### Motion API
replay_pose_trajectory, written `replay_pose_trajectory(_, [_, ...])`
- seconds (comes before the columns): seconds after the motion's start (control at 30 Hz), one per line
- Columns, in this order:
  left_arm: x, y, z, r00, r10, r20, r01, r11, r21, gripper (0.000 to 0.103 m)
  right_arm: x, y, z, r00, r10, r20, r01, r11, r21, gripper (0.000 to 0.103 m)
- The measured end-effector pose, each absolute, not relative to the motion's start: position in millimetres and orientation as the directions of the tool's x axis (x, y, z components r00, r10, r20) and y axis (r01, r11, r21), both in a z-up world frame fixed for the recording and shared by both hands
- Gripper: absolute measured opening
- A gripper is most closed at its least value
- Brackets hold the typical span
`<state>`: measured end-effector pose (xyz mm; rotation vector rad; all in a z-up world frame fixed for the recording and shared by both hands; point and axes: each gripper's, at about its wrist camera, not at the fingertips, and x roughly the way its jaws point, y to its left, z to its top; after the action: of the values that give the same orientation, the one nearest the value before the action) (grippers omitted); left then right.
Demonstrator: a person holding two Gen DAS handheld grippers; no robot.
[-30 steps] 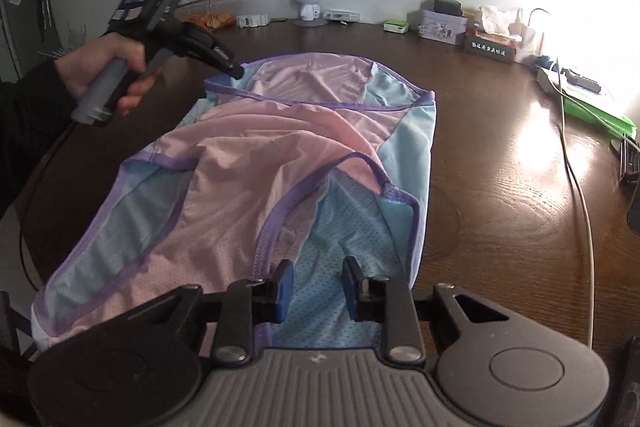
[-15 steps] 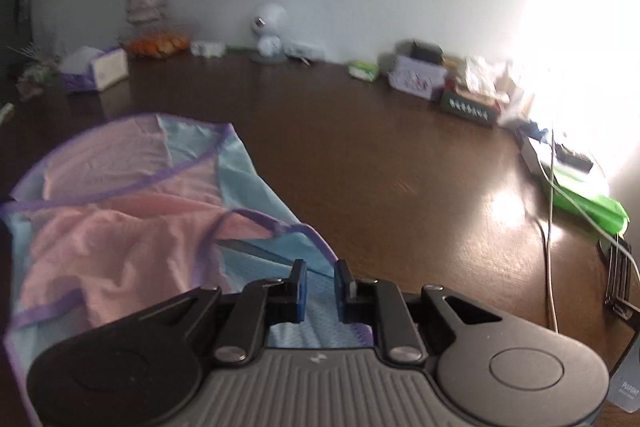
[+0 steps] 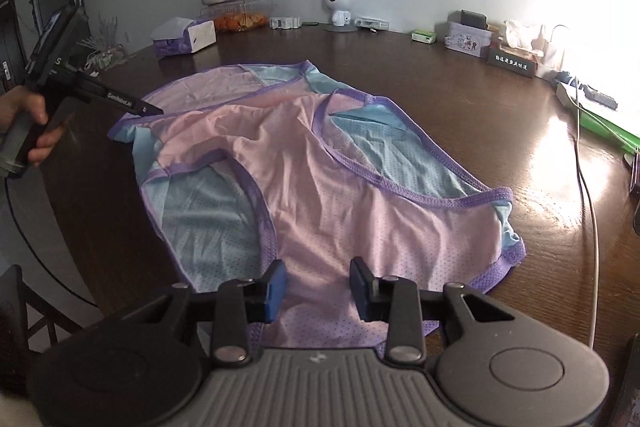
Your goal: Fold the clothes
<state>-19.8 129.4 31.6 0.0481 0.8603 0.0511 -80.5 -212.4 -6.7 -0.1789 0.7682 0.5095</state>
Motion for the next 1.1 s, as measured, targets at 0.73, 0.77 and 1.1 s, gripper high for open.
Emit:
replay_pose_trajectory(0.73, [-82.1, 120.3, 46.6, 0.635, -0.271, -0.724, 0.222, 0.961, -0.166, 0.036, -75.0, -169.1, 13.4, 0.621, 0.479, -0.621, -0.532, 0.839, 0.116, 0.043])
replay_pose_trajectory(0.77, [-83.3, 121.4, 42.9, 0.625, -0.279, -0.729, 0.227, 0.959, -0.172, 0.036, -71.7, -157.2, 12.3, 0.608, 0.493, -0.623, -0.533, 0.834, 0.141, 0.039])
replay_pose_trajectory(1.1, [-98.6, 131.1, 30.4, 0.648, -0.324, -0.689, 0.295, 0.941, -0.164, 0.002, -78.5, -138.4, -4.1, 0.543, 0.46, -0.703, -0.541, 0.832, 0.126, 0.002])
